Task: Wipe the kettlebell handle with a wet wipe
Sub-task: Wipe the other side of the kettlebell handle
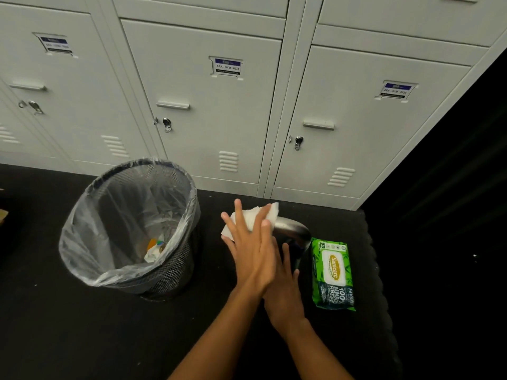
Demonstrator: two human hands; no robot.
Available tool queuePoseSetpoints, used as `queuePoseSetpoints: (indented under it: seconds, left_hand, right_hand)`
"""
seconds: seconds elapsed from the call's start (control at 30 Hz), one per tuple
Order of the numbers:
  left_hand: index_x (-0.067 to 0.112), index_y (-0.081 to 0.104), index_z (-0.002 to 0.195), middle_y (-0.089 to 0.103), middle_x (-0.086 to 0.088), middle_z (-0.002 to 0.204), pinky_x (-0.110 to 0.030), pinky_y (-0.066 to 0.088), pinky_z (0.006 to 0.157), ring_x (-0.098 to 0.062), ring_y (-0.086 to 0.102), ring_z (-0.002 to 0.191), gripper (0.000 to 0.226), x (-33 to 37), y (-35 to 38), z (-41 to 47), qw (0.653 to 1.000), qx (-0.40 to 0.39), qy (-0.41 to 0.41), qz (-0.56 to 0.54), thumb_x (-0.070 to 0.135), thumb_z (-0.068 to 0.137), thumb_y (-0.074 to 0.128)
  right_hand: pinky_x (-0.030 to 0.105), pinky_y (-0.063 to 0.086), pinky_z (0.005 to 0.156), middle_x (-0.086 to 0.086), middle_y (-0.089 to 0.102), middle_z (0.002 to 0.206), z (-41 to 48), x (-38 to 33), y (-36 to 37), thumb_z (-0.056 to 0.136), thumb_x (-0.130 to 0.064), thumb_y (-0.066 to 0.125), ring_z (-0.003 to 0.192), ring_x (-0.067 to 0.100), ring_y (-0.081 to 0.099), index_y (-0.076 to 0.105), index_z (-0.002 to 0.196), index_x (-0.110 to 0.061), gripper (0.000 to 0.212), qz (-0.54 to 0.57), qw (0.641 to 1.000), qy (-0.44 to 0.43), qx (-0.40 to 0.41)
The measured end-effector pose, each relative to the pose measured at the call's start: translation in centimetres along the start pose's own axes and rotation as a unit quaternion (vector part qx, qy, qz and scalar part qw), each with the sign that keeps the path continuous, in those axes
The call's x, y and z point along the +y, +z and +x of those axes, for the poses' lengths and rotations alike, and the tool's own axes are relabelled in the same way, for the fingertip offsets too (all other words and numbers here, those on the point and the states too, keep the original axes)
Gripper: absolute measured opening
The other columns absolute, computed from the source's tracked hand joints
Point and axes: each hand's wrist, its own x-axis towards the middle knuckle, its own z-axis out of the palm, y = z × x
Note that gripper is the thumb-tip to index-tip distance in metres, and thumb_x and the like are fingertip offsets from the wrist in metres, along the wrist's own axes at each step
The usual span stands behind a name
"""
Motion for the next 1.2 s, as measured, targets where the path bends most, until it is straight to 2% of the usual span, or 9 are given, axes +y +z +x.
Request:
queuePoseSetpoints:
  seconds: [0.13, 0.33, 0.43, 0.57, 0.7, 0.8, 0.87, 1.03, 1.2]
  left_hand:
    - [0.049, 0.009, 0.158, -0.009, 0.008, 0.170, -0.057, -0.020, 0.118, -0.023, -0.016, 0.155, 0.056, -1.2, -2.9, 1.0, 0.974, -0.062, 0.048, 0.213, 0.044, 0.102, 0.011]
    - [0.029, 0.056, 0.139, 0.021, -0.001, 0.168, -0.055, 0.002, 0.125, -0.025, 0.007, 0.157, 0.045, -2.6, -4.1, 1.9, 0.939, 0.038, 0.188, 0.285, 0.037, 0.099, 0.036]
    - [0.021, 0.055, 0.137, 0.051, -0.004, 0.148, -0.036, 0.021, 0.120, -0.021, 0.045, 0.137, 0.047, -1.9, -3.4, 3.2, 0.927, -0.058, 0.262, 0.263, 0.035, 0.098, 0.033]
    - [0.021, 0.059, 0.100, 0.063, -0.003, 0.097, -0.030, 0.039, 0.076, -0.013, 0.048, 0.078, 0.030, 0.1, -3.0, 5.4, 0.916, -0.114, 0.237, 0.304, 0.034, 0.104, 0.032]
    - [0.017, 0.058, 0.084, 0.059, -0.009, 0.089, -0.038, 0.035, 0.073, -0.027, 0.053, 0.082, 0.044, 1.4, -2.8, 9.5, 0.904, -0.256, 0.091, 0.329, 0.046, 0.095, 0.027]
    - [0.019, 0.054, 0.086, 0.050, -0.004, 0.086, -0.041, 0.040, 0.079, -0.026, 0.051, 0.087, 0.042, 1.0, -3.5, 11.4, 0.876, -0.367, 0.060, 0.307, 0.047, 0.085, 0.022]
    - [0.011, 0.059, 0.092, 0.053, -0.008, 0.090, -0.043, 0.043, 0.081, -0.029, 0.052, 0.089, 0.044, 0.0, -3.6, 11.4, 0.879, -0.343, 0.086, 0.320, 0.041, 0.091, 0.026]
    - [0.015, 0.053, 0.066, 0.054, 0.001, 0.065, -0.037, 0.034, 0.061, -0.021, 0.051, 0.065, 0.040, -2.7, -2.9, 7.9, 0.983, -0.104, 0.093, 0.124, 0.038, 0.092, 0.034]
    - [0.016, 0.057, 0.076, 0.054, 0.002, 0.071, -0.023, 0.041, 0.062, -0.004, 0.048, 0.065, 0.038, -4.8, -3.1, 5.8, 0.991, -0.048, 0.041, -0.115, 0.028, 0.109, 0.040]
  right_hand:
    - [0.065, 0.004, 0.119, -0.014, -0.047, 0.152, 0.1, 0.1, 0.1, 0.093, -0.023, 0.065, 0.141, 0.024, -0.043, -0.041, 0.122, -0.065, 0.118, -0.017, 1.000, -0.004, -0.013]
    - [0.065, 0.006, 0.118, -0.012, -0.047, 0.152, 0.4, 0.2, 0.5, 0.092, -0.022, 0.067, 0.141, 0.025, -0.042, -0.020, 0.140, -0.058, 0.105, -0.016, 1.000, -0.003, -0.017]
    - [0.065, 0.006, 0.118, -0.012, -0.046, 0.152, 0.6, 0.3, 0.6, 0.091, -0.022, 0.068, 0.142, 0.024, -0.042, -0.008, 0.149, -0.053, 0.100, -0.013, 1.000, 0.001, -0.017]
    - [0.066, 0.008, 0.119, -0.009, -0.048, 0.148, 0.7, 0.4, 0.7, 0.093, -0.025, 0.066, 0.141, 0.027, -0.042, -0.005, 0.152, -0.050, 0.095, -0.018, 0.999, 0.003, -0.028]
    - [0.066, 0.010, 0.118, -0.009, -0.047, 0.152, 0.6, 0.2, 0.8, 0.091, -0.024, 0.067, 0.143, 0.027, -0.040, -0.027, 0.139, -0.061, 0.112, -0.025, 1.000, 0.002, -0.007]
    - [0.066, 0.008, 0.119, -0.011, -0.045, 0.154, 0.5, 0.2, 0.7, 0.091, -0.022, 0.068, 0.142, 0.025, -0.041, -0.022, 0.142, -0.061, 0.110, -0.017, 1.000, 0.003, -0.007]
    - [0.066, 0.010, 0.119, -0.012, -0.044, 0.154, 0.5, 0.1, 0.6, 0.091, -0.021, 0.068, 0.143, 0.025, -0.040, -0.020, 0.143, -0.061, 0.110, -0.015, 1.000, 0.003, -0.005]
    - [0.067, 0.010, 0.118, -0.011, -0.044, 0.154, 0.5, 0.1, 0.5, 0.091, -0.021, 0.067, 0.142, 0.025, -0.042, -0.020, 0.145, -0.059, 0.109, -0.012, 1.000, 0.000, -0.013]
    - [0.066, 0.008, 0.119, -0.011, -0.045, 0.153, 0.5, 0.2, 0.6, 0.091, -0.019, 0.067, 0.142, 0.025, -0.042, -0.016, 0.146, -0.059, 0.108, -0.011, 1.000, 0.001, -0.015]
